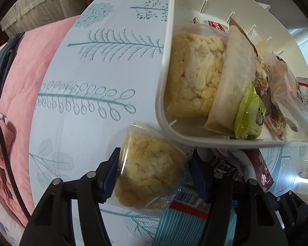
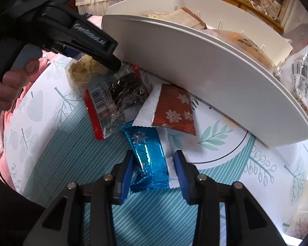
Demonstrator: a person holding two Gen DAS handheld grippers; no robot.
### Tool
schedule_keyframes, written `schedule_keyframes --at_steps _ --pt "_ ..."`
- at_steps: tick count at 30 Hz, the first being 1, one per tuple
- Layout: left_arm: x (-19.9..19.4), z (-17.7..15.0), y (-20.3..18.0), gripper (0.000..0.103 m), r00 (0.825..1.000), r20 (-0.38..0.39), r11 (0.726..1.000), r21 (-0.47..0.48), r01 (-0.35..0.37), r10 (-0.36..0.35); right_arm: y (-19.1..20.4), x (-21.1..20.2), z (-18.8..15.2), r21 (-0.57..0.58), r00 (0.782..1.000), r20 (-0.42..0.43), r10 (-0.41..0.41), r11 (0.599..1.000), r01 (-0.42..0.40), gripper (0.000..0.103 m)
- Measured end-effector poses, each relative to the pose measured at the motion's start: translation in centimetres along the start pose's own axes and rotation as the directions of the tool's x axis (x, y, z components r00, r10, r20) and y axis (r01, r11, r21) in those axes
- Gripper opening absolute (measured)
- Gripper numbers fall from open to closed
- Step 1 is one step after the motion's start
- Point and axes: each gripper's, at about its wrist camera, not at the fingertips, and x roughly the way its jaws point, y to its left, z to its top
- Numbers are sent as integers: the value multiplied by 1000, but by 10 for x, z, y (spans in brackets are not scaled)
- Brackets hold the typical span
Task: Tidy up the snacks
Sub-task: 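Grasp the clear puffed-snack bag with the left tool while the right tool grasps the blue candy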
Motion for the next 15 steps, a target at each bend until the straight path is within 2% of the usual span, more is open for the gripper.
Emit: schedule_keyframes --at_steps 1,4,10,15 --pt "0 -2 0 61 1000 -8 1000 -12 2 -2 -1 0 1 16 1000 -14 19 1000 -19 31" --pt "-3 -9 7 61 1000 -29 999 -47 9 -10 -5 1 5 54 997 -46 55 997 -53 27" --pt "-18 -23 15 60 998 -56 995 -100 14 -20 -10 0 5 139 990 -110 85 988 -70 27" --pt "-45 -29 12 60 999 -42 992 -127 26 -31 -14 -3 -6 236 978 -172 120 969 -77 27"
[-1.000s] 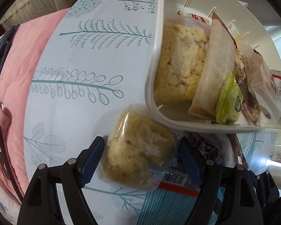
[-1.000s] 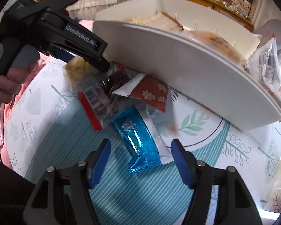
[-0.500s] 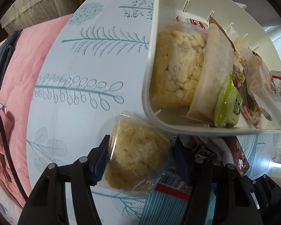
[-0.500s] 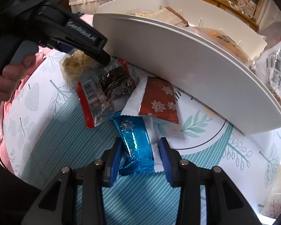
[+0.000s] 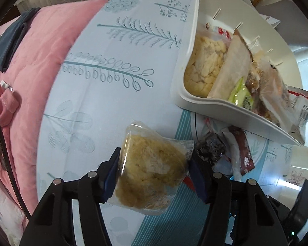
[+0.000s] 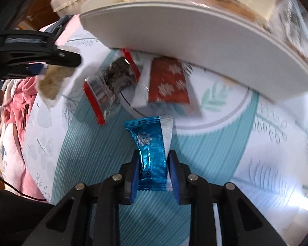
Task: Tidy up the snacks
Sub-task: 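Grasp the clear puffed-snack bag with the left tool while the right tool grasps the blue candy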
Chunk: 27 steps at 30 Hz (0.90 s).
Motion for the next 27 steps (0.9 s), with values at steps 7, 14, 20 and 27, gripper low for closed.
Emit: schedule_keyframes --at_steps 7,14,20,27 --pt "-43 -2 -7 61 999 45 999 36 -14 12 -19 -21 -17 140 996 -74 53 989 -42 27" --pt "-96 2 -31 61 993 109 996 84 26 -35 -39 -68 -16 202 995 -48 86 976 -75 27" --pt "-136 3 -56 61 983 161 989 133 65 -87 -38 -111 -5 198 993 65 99 974 -111 27" --pt "-163 14 -83 61 968 226 979 193 69 -113 -46 -146 15 181 973 209 99 974 -138 27"
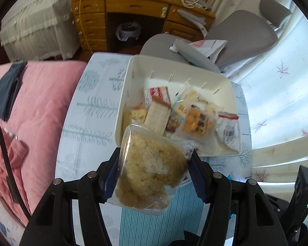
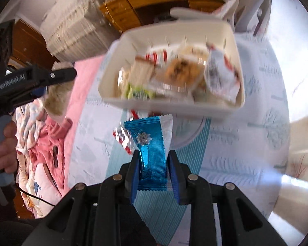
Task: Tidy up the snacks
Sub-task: 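Grasp the clear puffed-snack bag with the left tool while the right tool grasps the blue candy, then carry both snacks over the white tray and open both tools to drop them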
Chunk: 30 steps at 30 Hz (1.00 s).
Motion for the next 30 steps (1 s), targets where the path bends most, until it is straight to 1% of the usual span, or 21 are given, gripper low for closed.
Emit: schedule_keyframes --at_steps 3,7,12,16,19,21,22,23,24,25,28,30 --pt "-2 7 -9 61 1000 20 1000 19 13 -14 -4 -10 10 -7 998 61 -2 1000 2 27" --pt "1 14 -22 61 998 44 999 37 37 -39 -9 -14 22 -9 990 139 -8 1000 9 27" --pt "13 17 -38 61 995 66 995 63 73 -77 -19 -9 30 0 979 203 -31 1000 31 27" --pt "25 20 -46 61 993 64 994 56 93 -97 -27 -5 36 -2 966 255 -36 999 38 27" --pt "35 22 -51 61 994 58 994 50 94 -96 -34 0 40 23 965 258 -41 999 36 28" --pt "42 23 -54 62 997 40 996 56 68 -70 -41 4 43 58 968 249 -25 998 11 28" --pt "45 23 -55 64 998 30 997 58 58 -60 -43 5 43 71 969 246 -23 997 6 29" --pt "48 23 -56 68 999 18 997 59 49 -50 -47 7 43 94 971 237 -24 996 1 31" --pt "50 23 -56 76 999 10 997 58 43 -43 -49 9 43 109 974 224 -25 994 0 37" --pt "51 22 -55 81 999 7 998 54 38 -38 -52 12 44 125 978 209 -22 992 -4 46" --pt "52 22 -55 82 999 0 998 51 33 -33 -56 14 42 142 980 196 -21 990 -7 57" --pt "53 21 -55 83 1000 -7 998 54 27 -27 -58 14 41 148 982 190 -26 989 -2 62"
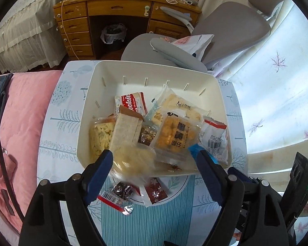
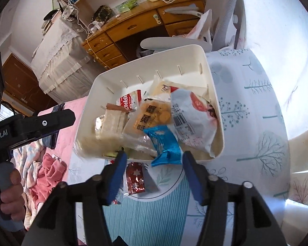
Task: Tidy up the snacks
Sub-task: 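Carry both snacks over the white tray and open both tools to drop them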
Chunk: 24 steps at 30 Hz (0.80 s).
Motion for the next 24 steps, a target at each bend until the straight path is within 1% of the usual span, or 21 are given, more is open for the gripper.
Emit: schedule_keyframes --at_steps 7,12,17,24 --pt "-14 -13 7 83 1000 5 1000 9 14 -14 1 -6 -6 15 1000 -6 -26 1000 26 63" --pt "-27 -25 18 83 1000 7 1000 11 7 -7 11 -13 -15 25 999 -1 -39 999 39 63" --pt "-44 -39 38 83 1000 16 1000 10 20 -21 30 -23 -29 31 998 14 -53 998 53 63" --pt "-67 -61 70 83 999 25 998 40 42 -43 62 -36 -50 75 997 49 -61 996 58 63"
